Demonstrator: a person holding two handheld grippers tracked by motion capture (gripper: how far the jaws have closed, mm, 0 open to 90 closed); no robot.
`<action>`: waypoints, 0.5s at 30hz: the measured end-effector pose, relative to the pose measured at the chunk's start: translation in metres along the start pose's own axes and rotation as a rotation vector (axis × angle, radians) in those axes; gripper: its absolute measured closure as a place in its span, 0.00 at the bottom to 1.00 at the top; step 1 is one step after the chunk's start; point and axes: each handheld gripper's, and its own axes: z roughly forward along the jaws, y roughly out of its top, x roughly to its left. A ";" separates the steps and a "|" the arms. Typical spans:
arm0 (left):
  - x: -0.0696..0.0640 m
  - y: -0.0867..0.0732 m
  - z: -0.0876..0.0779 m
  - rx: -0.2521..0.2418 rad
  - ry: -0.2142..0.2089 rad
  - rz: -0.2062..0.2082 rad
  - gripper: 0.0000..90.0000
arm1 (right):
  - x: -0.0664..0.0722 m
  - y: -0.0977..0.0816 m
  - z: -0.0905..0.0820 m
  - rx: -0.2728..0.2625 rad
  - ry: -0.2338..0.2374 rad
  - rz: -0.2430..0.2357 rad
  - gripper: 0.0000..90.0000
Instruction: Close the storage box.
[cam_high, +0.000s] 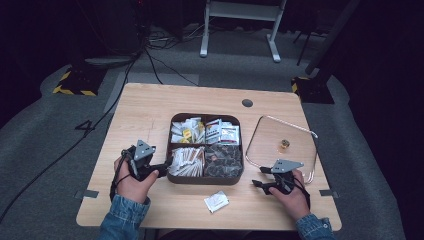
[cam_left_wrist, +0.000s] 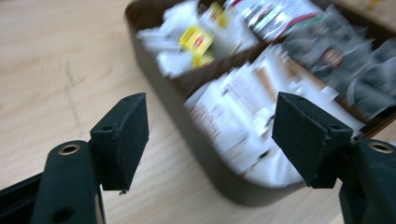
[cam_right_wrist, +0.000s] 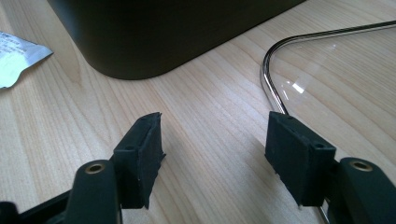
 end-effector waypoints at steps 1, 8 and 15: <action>0.000 0.000 0.000 0.000 0.000 0.000 0.31 | 0.000 0.000 0.000 0.000 0.000 0.000 0.41; 0.028 -0.012 0.008 0.082 0.072 -0.043 0.28 | 0.001 0.000 0.000 0.000 -0.004 -0.004 0.40; 0.046 -0.032 0.021 0.152 0.097 -0.100 0.27 | 0.000 0.000 0.001 0.002 -0.002 0.002 0.39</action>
